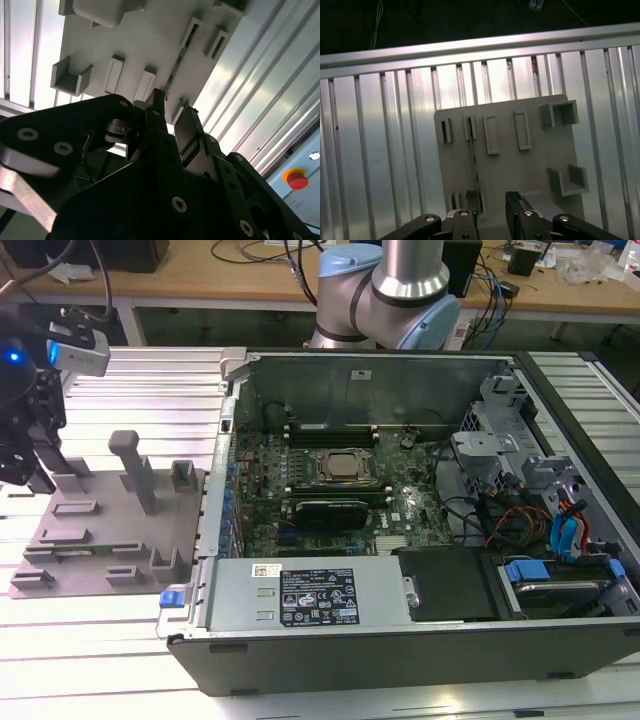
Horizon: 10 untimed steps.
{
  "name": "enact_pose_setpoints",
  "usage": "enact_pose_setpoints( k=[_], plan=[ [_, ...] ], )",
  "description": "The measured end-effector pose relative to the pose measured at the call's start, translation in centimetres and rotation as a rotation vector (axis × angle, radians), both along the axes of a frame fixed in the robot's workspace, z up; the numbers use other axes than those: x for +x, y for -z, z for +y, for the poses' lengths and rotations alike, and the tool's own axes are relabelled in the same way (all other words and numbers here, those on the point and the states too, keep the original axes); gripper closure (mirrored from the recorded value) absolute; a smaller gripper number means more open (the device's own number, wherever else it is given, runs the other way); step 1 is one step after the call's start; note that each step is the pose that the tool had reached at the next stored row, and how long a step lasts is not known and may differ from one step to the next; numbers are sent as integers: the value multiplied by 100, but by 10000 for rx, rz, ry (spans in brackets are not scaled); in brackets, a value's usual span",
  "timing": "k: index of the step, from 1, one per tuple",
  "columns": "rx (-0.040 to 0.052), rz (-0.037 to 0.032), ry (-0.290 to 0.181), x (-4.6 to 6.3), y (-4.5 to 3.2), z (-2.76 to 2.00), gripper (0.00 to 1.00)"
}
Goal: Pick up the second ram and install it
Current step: 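Pick up the second ram and move it above second insertion slot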
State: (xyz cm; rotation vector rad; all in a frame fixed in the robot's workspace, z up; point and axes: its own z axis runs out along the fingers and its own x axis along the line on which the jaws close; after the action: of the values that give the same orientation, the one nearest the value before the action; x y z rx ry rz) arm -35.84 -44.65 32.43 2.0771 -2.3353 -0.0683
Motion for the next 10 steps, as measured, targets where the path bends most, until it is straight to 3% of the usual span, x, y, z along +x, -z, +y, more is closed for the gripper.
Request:
enact_pose_setpoints(
  k=[10],
  plan=[
    [0,0,0,0,149,0,66]
  ],
)
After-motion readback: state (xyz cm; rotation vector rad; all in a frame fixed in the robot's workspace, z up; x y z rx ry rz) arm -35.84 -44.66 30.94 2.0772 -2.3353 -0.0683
